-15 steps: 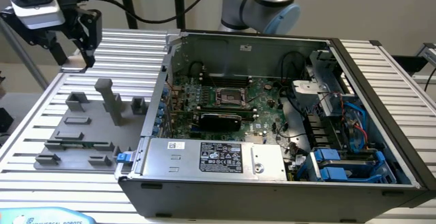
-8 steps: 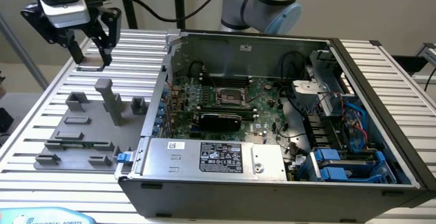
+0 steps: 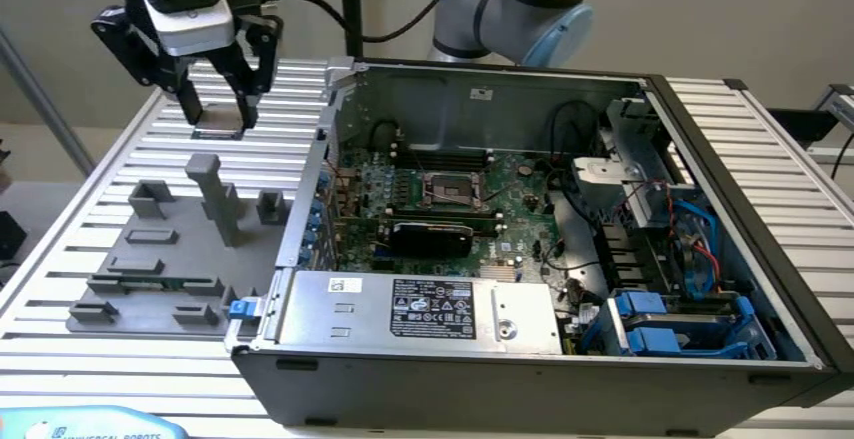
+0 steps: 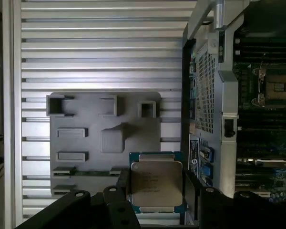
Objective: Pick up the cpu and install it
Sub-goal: 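Pick up the cpu and move it towards the insertion slot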
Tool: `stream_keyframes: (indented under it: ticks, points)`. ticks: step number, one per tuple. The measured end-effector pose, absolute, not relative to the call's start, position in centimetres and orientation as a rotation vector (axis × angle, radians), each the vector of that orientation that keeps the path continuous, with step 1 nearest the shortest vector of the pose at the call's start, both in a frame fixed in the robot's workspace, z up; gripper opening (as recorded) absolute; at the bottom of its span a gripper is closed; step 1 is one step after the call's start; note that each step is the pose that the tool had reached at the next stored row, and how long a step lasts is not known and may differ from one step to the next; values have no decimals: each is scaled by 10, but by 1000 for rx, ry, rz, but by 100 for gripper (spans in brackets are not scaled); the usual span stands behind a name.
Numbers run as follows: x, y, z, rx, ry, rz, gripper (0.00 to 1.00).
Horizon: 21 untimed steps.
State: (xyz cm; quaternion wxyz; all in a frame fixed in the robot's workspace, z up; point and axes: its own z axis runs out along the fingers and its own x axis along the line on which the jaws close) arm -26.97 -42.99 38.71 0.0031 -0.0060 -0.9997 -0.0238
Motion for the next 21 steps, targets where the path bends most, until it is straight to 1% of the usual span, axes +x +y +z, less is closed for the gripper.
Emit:
stream_keyframes:
  ticks: [21]
  points:
    - [-174,-430,387,-19,-3132,-120,55]
